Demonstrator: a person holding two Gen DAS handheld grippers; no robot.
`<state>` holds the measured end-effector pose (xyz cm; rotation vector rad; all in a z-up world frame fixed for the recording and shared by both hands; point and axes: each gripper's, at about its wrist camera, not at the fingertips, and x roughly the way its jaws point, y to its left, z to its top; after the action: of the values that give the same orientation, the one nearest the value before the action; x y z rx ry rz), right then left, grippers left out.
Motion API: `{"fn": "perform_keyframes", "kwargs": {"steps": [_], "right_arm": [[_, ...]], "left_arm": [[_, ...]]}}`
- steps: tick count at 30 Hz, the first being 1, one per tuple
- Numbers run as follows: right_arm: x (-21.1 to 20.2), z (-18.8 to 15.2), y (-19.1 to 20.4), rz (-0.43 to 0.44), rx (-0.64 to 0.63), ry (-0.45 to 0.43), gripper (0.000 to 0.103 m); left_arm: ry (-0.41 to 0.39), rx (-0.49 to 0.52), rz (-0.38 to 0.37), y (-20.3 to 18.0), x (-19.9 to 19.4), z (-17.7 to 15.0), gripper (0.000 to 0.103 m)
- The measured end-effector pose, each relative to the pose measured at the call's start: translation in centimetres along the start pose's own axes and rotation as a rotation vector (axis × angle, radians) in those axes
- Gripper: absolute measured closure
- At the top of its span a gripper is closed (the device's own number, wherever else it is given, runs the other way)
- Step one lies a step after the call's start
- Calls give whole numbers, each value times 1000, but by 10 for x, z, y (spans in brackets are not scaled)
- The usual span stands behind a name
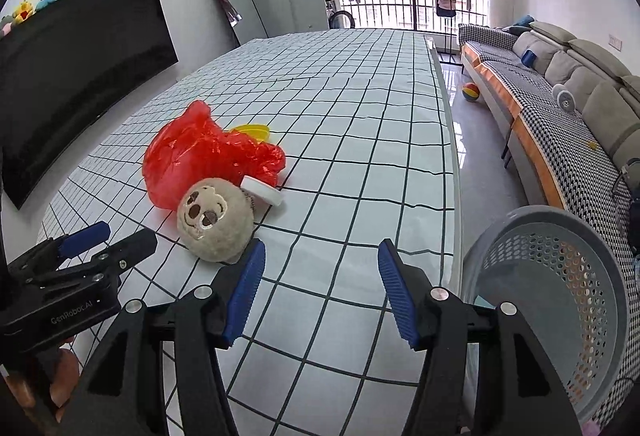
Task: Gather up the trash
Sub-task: 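Grasp the round plush toy with the left gripper while the right grasps the white bottle cap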
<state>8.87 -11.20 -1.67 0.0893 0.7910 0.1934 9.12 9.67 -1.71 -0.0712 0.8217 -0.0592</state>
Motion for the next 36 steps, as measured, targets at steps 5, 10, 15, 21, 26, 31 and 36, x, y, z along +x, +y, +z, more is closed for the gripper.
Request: {"fn": "perform_keyframes", "kwargs": {"steps": [5,10,15,21,26,31,36], "right_arm": [[0,1,-18,-12,33,-8,47],[-3,-2,-36,0,72,-19,46],[-2,-6,-53,25,115,-19,46],[2,-11,-66,42,149,-10,46],[0,-12,-65,47,152,-13,46],[-5,-10,-57,48,138,-17,46],[-7,-7,-37,58,97,-19,46]], "left_arm": [[36,10,-27,-20,15,5,25],[66,19,-18,-38,35,10,25],[95,21,-2,-48,49,13,25],[105,19,11,-53,57,15,37],[90,37,2,-56,50,12,42],[61,78,5,-56,28,-2,43],[25,86,-2,-46,5,-9,43]]}}
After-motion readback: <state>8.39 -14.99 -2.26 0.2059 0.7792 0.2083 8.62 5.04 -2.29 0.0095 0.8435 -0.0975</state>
